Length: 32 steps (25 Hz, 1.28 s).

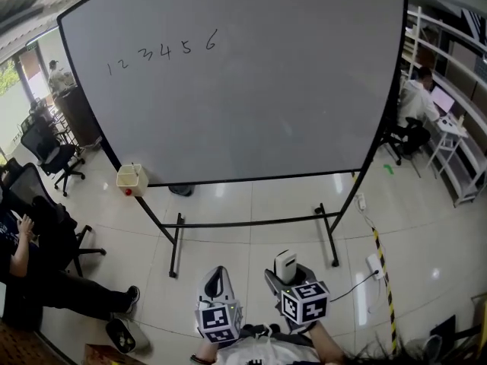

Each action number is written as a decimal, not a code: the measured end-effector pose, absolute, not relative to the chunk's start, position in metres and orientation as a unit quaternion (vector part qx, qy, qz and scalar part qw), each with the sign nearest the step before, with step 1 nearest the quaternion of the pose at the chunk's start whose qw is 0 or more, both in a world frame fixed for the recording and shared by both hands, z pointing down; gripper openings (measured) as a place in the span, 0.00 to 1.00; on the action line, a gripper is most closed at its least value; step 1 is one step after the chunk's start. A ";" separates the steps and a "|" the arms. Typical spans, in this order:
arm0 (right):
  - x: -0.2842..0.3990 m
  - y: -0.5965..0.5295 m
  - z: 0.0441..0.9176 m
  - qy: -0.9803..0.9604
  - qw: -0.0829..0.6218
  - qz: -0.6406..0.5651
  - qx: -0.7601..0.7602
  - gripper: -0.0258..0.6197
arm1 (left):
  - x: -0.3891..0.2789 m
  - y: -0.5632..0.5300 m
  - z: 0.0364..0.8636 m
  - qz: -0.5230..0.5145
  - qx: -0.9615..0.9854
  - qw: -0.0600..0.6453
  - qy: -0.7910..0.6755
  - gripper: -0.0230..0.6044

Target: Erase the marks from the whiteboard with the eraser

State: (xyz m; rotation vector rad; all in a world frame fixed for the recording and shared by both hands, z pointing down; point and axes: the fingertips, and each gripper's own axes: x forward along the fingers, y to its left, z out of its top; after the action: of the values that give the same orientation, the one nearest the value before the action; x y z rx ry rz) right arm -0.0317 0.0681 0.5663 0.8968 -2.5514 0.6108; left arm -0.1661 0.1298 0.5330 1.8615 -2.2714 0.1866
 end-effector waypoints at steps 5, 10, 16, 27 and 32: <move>-0.046 0.073 0.555 -0.904 0.172 0.215 0.327 0.47 | -0.176 0.134 0.525 0.066 0.643 0.091 -0.758 0.04; -0.046 0.082 0.562 -0.898 0.197 0.185 0.346 0.47 | -0.182 0.134 0.527 0.058 0.649 0.096 -0.753 0.04; -0.039 0.083 0.564 -0.893 0.205 0.181 0.357 0.47 | -0.174 0.130 0.525 0.056 0.661 0.095 -0.742 0.04; -0.043 0.089 0.570 -0.894 0.212 0.184 0.349 0.46 | -0.175 0.137 0.529 0.058 0.656 0.100 -0.746 0.04; -0.044 0.089 0.572 -0.895 0.216 0.185 0.345 0.47 | -0.175 0.137 0.528 0.058 0.652 0.102 -0.749 0.04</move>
State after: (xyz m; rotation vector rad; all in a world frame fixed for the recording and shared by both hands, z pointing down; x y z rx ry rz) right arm -0.0438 0.0893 0.5721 0.9568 -2.4797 0.5128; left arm -0.1755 0.1367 0.5284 1.9268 -2.2111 0.1714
